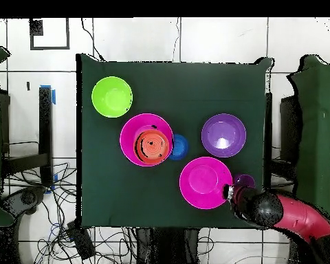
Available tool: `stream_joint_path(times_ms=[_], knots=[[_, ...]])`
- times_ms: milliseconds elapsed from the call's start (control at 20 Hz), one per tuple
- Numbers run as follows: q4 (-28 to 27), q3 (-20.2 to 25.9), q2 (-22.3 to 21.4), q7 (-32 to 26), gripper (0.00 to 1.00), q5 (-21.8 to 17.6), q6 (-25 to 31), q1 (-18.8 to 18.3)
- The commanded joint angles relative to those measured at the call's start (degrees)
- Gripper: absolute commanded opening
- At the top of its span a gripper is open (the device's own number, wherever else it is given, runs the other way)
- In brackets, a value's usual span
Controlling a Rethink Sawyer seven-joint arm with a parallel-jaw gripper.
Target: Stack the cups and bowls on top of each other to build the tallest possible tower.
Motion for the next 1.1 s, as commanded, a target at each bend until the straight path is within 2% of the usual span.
stream_joint_path(times_ms=[50,850,1100], knots=[[-7.0,7.6,0.4,-14.3,1.00,-3.8,6.0,-0.5],[-10.2,11.6,5.4,-17.4,1.00,-8.6,6.9,-6.0],[-12.0,10.3,12.6,-14.0,1.00,-10.2,6.4,-6.5]])
